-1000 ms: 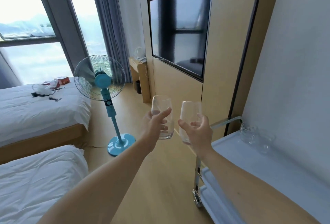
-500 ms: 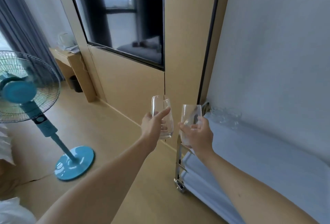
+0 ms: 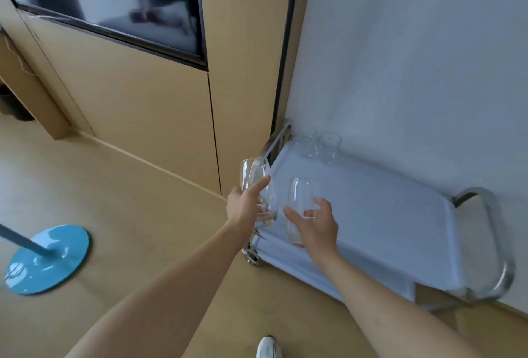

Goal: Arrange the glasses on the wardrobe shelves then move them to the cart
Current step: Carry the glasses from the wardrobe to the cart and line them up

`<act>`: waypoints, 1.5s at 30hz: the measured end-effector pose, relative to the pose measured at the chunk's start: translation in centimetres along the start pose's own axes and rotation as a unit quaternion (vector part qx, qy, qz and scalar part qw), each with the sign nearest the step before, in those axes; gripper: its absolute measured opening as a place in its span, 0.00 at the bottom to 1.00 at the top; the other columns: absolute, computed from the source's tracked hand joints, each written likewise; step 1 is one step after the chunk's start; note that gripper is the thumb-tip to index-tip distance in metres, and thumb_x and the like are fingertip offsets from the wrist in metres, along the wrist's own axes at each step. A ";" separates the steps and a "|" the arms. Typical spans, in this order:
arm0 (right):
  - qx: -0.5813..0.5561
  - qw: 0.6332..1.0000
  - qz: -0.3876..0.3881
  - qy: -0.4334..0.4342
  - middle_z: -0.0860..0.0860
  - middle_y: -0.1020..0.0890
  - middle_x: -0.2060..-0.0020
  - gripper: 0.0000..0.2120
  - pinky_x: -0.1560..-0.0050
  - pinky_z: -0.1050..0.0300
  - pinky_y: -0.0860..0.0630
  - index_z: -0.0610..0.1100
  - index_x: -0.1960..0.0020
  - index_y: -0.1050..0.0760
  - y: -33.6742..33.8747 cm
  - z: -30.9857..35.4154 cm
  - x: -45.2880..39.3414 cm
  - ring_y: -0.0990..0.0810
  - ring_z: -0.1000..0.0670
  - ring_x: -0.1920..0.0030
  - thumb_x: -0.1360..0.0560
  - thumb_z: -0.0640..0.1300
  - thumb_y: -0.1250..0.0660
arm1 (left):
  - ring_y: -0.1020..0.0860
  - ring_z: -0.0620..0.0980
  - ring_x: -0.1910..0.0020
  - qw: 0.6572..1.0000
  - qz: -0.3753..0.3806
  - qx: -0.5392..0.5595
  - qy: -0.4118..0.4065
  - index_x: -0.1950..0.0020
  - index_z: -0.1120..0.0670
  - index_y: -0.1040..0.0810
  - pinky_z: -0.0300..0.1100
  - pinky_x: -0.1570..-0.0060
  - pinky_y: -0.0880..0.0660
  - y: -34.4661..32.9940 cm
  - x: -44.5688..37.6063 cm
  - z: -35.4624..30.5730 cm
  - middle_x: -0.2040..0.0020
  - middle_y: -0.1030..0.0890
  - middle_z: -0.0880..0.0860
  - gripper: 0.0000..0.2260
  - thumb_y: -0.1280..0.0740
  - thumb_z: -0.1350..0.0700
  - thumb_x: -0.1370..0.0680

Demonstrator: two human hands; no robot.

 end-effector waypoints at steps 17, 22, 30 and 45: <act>0.000 0.994 -0.001 -0.109 0.56 0.22 0.52 0.40 0.48 0.49 0.21 0.52 0.31 0.30 0.4 -12.4 -3.2 0.20 0.53 0.51 0.37 0.62 0.19 | 0.15 0.51 0.65 0.988 -0.019 -0.117 0.099 0.42 0.52 0.23 0.49 0.60 0.17 -2.0 -3.2 11.8 0.51 0.16 0.57 0.32 0.21 0.37 0.38; 0.000 0.988 0.021 -0.150 0.55 0.20 0.53 0.41 0.50 0.49 0.20 0.58 0.37 0.30 0.1 -16.7 -3.1 0.18 0.52 0.51 0.46 0.71 0.24 | 0.18 0.52 0.65 0.982 -0.043 -0.124 0.134 0.37 0.54 0.23 0.55 0.52 0.18 -2.3 -3.5 15.7 0.53 0.18 0.55 0.36 0.20 0.37 0.39; 0.000 0.981 0.017 -0.191 0.57 0.20 0.53 0.30 0.47 0.45 0.19 0.60 0.49 0.29 0.5 -22.0 -3.9 0.19 0.53 0.51 0.45 0.68 0.22 | 0.18 0.52 0.63 0.969 -0.042 -0.179 0.165 0.42 0.49 0.24 0.44 0.68 0.22 -2.1 -4.4 19.1 0.50 0.17 0.59 0.34 0.20 0.36 0.42; -0.025 0.967 -0.023 -0.253 0.49 0.23 0.49 0.34 0.68 0.43 0.16 0.55 0.37 0.27 -2.0 -30.3 -6.9 0.17 0.46 0.50 0.38 0.57 0.17 | 0.18 0.54 0.57 0.955 0.023 -0.218 0.198 0.44 0.49 0.25 0.45 0.71 0.21 -2.1 -10.1 27.3 0.41 0.21 0.63 0.33 0.21 0.35 0.42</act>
Point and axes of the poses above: each hand's wrist, its own x-axis away from the middle knuckle, its own y-axis out of the back of the hand, z = x × y, the point moved 8 cm from there along -x, towards the middle knuckle
